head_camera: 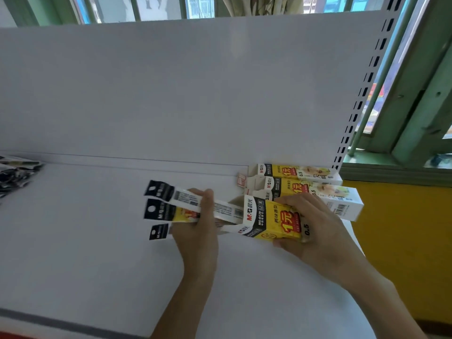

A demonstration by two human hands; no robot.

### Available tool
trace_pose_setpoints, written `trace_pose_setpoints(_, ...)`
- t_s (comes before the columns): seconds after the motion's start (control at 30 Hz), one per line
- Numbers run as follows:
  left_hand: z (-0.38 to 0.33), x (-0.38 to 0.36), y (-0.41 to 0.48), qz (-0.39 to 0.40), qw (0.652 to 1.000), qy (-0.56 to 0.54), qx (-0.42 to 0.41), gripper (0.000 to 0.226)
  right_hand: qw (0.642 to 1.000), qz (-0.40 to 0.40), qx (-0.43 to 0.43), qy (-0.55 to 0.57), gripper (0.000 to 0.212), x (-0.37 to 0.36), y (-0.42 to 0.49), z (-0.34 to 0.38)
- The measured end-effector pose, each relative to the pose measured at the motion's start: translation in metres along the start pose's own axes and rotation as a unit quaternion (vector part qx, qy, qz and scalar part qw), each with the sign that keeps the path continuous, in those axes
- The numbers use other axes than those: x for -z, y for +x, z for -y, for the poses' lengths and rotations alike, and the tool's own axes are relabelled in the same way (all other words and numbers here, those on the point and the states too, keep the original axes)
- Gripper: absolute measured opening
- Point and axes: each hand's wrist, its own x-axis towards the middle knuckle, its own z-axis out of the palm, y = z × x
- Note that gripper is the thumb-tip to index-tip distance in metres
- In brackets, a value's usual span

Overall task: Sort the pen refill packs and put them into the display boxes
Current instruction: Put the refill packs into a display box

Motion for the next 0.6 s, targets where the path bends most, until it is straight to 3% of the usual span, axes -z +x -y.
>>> trace_pose_setpoints(0.07, 0.003, 0.003, -0.004, 0.106, 0.988, 0.111, -0.013, 0.007, 1.000, -0.004, 0.006, -0.007, 0.066, 0.000, 0.001, -0.002)
trace_pose_setpoints(0.13, 0.004, 0.015, 0.003, 0.184, 0.960, 0.212, -0.019, 0.027, 1.000, -0.013, 0.004, -0.012, 0.065, 0.002, -0.001, -0.005)
trace_pose_setpoints(0.2, 0.001, 0.032, 0.016, 0.187, 0.921, 0.336, -0.062, 0.054, 1.000, -0.020, 0.001, -0.024, 0.065, 0.005, -0.002, -0.009)
trace_pose_setpoints(0.27, -0.003, 0.049, 0.030, 0.170, 0.850, 0.479, -0.137, 0.075, 0.999, -0.016, -0.006, -0.036, 0.065, 0.006, -0.002, -0.010)
trace_pose_setpoints(0.33, -0.007, 0.060, 0.040, 0.121, 0.820, 0.552, -0.090, 0.083, 0.999, -0.010, -0.014, -0.043, 0.064, 0.004, -0.003, -0.009)
trace_pose_setpoints(0.43, -0.009, 0.071, 0.044, 0.088, 0.743, 0.663, 0.017, 0.068, 0.998, -0.008, -0.005, -0.068, 0.061, 0.000, -0.004, -0.008)
trace_pose_setpoints(0.5, -0.007, 0.074, 0.041, 0.101, 0.746, 0.658, 0.022, 0.053, 0.996, -0.011, 0.006, -0.086, 0.061, -0.004, -0.005, -0.008)
trace_pose_setpoints(0.6, -0.003, 0.071, 0.039, 0.110, 0.834, 0.540, 0.032, 0.031, 0.994, -0.020, 0.031, -0.108, 0.062, -0.009, -0.004, -0.011)
